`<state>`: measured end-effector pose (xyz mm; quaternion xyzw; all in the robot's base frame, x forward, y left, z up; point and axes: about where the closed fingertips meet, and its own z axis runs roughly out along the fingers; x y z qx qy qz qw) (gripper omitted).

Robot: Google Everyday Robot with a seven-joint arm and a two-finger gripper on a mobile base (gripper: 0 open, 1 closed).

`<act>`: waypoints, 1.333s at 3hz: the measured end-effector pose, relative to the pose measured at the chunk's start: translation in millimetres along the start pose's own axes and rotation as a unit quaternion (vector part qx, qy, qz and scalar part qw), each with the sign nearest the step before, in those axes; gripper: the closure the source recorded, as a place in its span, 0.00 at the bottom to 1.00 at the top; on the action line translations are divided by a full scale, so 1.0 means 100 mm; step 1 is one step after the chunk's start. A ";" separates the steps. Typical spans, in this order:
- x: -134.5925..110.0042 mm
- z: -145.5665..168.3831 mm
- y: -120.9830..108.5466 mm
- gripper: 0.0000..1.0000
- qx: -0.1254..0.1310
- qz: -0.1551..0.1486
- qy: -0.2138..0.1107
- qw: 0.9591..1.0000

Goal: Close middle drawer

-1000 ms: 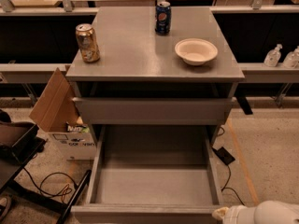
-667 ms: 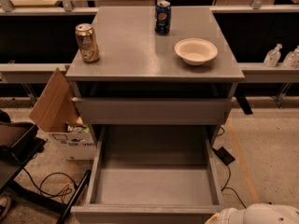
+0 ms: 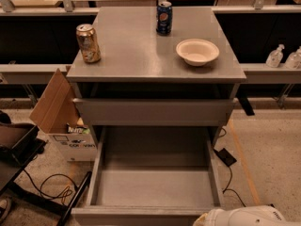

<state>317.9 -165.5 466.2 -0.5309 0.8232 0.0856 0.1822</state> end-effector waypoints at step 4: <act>-0.23 0.06 -0.29 1.00 0.059 -0.017 -0.020 0.998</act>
Offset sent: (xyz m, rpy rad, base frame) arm 0.0539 0.0402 -0.0333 -0.0299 -0.1618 -0.1000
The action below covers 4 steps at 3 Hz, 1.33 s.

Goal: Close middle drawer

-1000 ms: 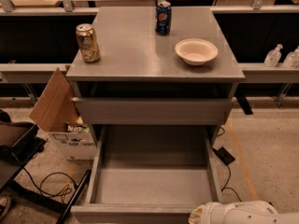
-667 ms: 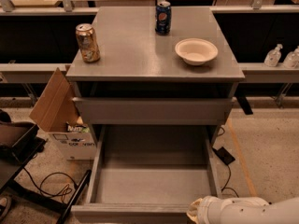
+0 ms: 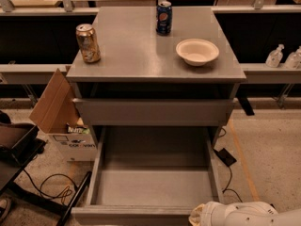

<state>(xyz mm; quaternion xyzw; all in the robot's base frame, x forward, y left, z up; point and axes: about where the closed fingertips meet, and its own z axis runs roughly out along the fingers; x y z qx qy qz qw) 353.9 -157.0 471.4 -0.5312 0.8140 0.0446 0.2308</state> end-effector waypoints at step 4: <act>0.30 0.36 0.35 1.00 -0.015 -0.002 -0.045 0.999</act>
Offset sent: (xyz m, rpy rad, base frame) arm -0.0369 -0.0309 -0.0017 0.0059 -0.0049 0.0491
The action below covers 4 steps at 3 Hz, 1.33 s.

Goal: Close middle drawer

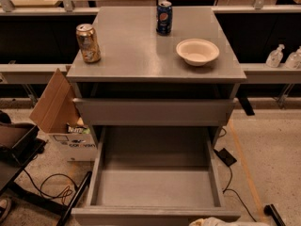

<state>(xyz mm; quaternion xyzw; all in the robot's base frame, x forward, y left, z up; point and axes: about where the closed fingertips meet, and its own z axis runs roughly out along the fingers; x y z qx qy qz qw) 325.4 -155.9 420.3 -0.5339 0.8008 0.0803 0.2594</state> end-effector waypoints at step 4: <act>-0.10 0.56 -0.20 1.00 -0.006 -0.012 -0.027 1.000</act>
Offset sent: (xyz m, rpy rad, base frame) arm 0.0456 0.0301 -0.0618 0.0580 -0.0203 0.0450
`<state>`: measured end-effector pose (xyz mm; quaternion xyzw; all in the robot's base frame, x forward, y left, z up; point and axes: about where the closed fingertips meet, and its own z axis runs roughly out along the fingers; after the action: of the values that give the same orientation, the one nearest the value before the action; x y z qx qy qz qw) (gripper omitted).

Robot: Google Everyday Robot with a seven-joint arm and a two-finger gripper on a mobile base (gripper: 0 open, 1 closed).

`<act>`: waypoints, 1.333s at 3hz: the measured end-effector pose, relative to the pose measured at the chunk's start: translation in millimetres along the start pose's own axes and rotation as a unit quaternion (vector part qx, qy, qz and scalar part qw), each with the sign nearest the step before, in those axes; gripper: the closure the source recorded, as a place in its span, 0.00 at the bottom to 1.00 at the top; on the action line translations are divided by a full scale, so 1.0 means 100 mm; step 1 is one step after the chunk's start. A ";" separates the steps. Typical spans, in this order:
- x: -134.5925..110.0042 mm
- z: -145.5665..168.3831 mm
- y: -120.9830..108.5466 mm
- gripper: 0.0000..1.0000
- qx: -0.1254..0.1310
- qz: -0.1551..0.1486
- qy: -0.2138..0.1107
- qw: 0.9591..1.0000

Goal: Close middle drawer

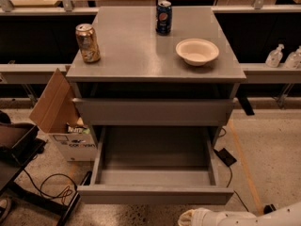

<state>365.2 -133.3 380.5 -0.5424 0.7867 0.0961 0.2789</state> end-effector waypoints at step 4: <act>-0.93 0.60 -1.19 1.00 0.015 -0.023 -0.022 0.999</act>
Offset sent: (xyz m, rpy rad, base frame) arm 0.2180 0.0721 0.0256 0.0385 -0.0868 0.0664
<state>517.0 -78.5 400.0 -0.5539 0.7689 0.0901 0.3062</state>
